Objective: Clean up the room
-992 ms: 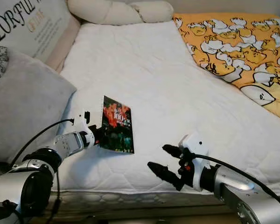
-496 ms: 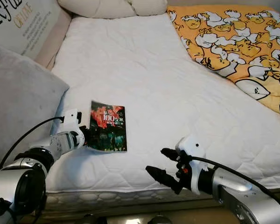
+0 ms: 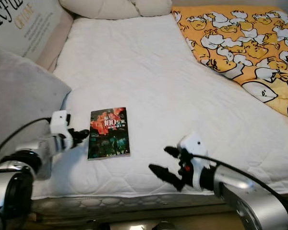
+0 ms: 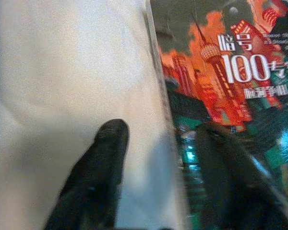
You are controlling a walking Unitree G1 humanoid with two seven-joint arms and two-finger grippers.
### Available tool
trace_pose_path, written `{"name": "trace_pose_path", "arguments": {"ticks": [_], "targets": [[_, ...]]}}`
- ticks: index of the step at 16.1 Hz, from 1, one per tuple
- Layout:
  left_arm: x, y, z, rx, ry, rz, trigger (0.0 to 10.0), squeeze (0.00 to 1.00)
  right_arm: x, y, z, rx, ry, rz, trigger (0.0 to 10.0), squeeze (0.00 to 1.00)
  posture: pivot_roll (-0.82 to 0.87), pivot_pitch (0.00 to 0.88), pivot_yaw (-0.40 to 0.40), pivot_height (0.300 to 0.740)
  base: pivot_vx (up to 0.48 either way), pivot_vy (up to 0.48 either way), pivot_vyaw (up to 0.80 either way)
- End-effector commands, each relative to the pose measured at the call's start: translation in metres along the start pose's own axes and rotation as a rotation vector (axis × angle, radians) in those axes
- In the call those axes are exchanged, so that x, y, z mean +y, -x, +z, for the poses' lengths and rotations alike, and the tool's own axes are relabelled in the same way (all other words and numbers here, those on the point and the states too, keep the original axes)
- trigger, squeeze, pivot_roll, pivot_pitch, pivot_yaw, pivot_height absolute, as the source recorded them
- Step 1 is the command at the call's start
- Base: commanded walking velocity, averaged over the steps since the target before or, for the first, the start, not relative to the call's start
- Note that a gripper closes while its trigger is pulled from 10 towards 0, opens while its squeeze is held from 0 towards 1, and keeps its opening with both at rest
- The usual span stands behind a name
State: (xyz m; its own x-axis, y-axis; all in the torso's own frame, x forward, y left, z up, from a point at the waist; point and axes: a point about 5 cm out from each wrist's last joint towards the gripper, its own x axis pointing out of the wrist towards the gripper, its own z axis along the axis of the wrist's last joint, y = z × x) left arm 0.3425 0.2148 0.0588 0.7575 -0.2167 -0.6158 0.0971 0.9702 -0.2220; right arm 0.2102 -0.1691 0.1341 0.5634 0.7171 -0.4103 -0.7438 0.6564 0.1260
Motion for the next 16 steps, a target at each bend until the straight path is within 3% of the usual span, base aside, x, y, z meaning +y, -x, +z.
{"name": "trace_pose_path", "arguments": {"ticks": [1, 2, 6, 7, 8, 10, 13, 16], "targets": [[0.004, 0.004, 0.011, -0.036, -0.113, -0.026, 10.0, 1.0, -0.002, -0.005, -0.001, -0.009, 0.019, -0.026, 10.0, 0.0, -0.23, 0.006, 0.053, 0.74, 0.0, 0.0, 0.0], [-0.004, 0.006, 0.028, -0.129, -0.25, -0.101, 10.0, 1.0, -0.014, -0.016, -0.006, -0.011, 0.01, -0.19, 10.0, 0.0, -0.21, 0.0, 0.046, 0.74, 0.0, 0.0, 0.0], [-0.027, 0.015, 0.044, -0.367, -0.246, -0.167, 10.0, 1.0, -0.017, -0.035, -0.017, -0.073, -0.087, -0.363, 10.0, 0.0, -0.14, 0.0, 0.04, 0.74, 0.0, 0.0, 0.0], [-0.043, 0.029, 0.039, -0.444, -0.256, -0.189, 10.0, 1.0, -0.014, -0.041, -0.019, -0.094, -0.125, -0.408, 10.0, 0.0, -0.13, 0.0, 0.041, 0.74, 0.0, 0.0, 0.0], [-0.059, 0.047, 0.027, -0.503, -0.206, -0.189, 10.0, 1.0, -0.011, -0.045, -0.021, -0.113, -0.14, -0.45, 10.0, 0.0, -0.12, 0.0, 0.04, 0.74, 0.0, 0.0, 0.0], [-0.064, 0.065, 0.004, -0.508, -0.172, -0.128, 10.0, 1.0, -0.012, -0.048, -0.023, -0.13, -0.159, -0.516, 10.0, 0.0, -0.11, 0.0, 0.034, 0.74, 0.0, -0.163, 0.0], [-0.045, 0.083, -0.028, -0.47, -0.171, 0.031, 10.0, 1.0, -0.018, -0.05, -0.027, -0.106, -0.141, -0.576, 10.0, 0.0, -0.08, 0.0, -0.011, 0.74, 0.0, -0.431, 0.0], [-0.041, 0.094, -0.035, -0.417, -0.25, 0.127, 10.0, 1.0, -0.026, -0.052, -0.031, -0.074, -0.123, -0.633, 10.0, 0.0, -0.07, 0.0, -0.033, 0.74, 0.0, -0.48, 0.0]]}}
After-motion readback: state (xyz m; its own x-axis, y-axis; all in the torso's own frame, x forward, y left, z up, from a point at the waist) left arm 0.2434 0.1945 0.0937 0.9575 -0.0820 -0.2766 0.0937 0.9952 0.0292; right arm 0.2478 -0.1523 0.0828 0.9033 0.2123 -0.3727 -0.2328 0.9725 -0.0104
